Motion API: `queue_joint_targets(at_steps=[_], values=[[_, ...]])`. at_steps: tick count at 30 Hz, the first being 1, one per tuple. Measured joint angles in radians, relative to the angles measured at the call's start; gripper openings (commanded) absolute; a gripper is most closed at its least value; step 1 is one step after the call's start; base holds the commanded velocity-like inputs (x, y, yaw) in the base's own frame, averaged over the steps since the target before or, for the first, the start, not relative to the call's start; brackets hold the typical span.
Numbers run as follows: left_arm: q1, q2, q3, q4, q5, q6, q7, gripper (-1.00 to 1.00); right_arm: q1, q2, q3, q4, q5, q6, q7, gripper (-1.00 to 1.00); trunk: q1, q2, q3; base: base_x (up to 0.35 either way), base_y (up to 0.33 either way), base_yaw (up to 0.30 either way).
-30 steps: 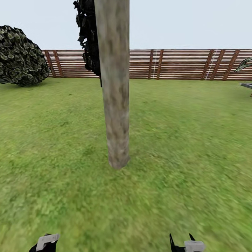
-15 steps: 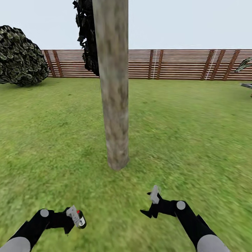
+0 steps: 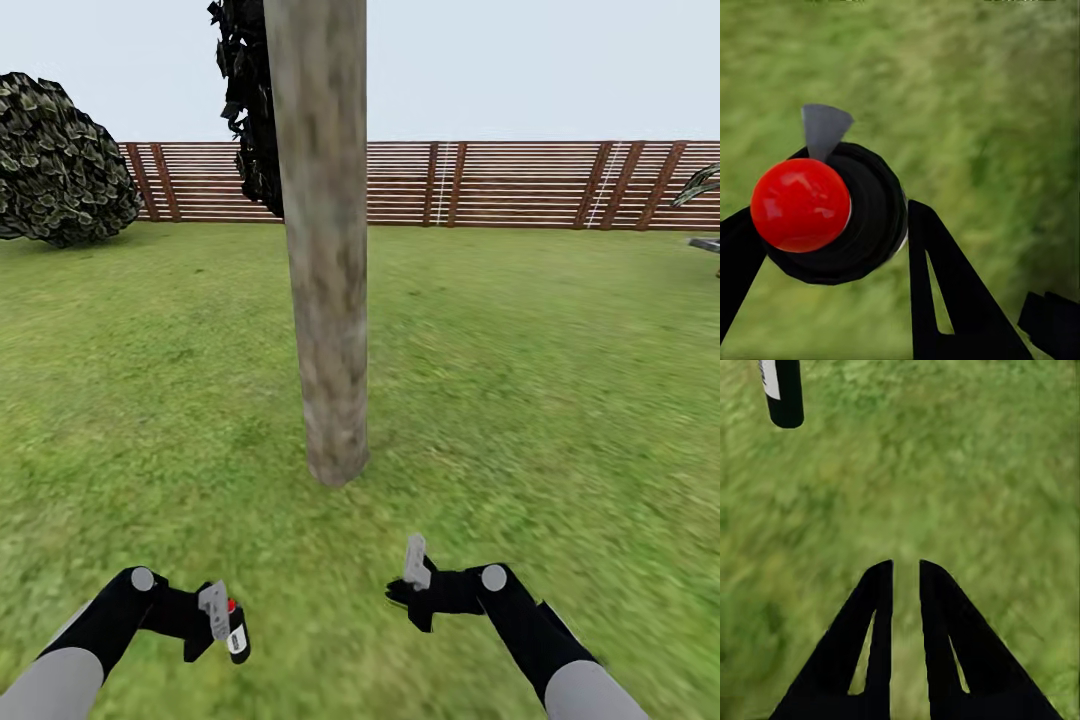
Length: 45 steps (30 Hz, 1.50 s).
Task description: In the garden, pick up the pesticide atomizer on the floor and spray pesticide onto both trees until each tree trunk is fully covered.
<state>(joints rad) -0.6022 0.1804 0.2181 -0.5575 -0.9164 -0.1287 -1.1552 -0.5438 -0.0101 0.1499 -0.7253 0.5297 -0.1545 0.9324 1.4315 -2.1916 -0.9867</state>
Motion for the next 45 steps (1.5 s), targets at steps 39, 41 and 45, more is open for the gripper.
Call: queue_joint_targets(at_steps=[39, 41, 45], values=[[0.001, -0.239, -0.193, -0.049, -0.043, 0.004, 0.022, -1.00, -0.005, 0.113, 0.112, -0.019, 0.048, -0.001, -0.001, -1.00, 0.000, 0.000, 0.000, 0.000, 0.000, 0.000], [0.000, -0.248, -0.193, -0.049, -0.042, 0.003, 0.022, -1.00, -0.005, 0.113, 0.111, -0.019, 0.048, -0.001, -0.002, -1.00, 0.000, 0.000, 0.000, 0.000, 0.000, 0.000], [0.000, -0.263, -0.191, -0.048, -0.040, 0.001, 0.022, -1.00, -0.005, 0.113, 0.110, -0.019, 0.049, -0.001, -0.002, -1.00, 0.000, 0.000, 0.000, 0.000, 0.000, 0.000]])
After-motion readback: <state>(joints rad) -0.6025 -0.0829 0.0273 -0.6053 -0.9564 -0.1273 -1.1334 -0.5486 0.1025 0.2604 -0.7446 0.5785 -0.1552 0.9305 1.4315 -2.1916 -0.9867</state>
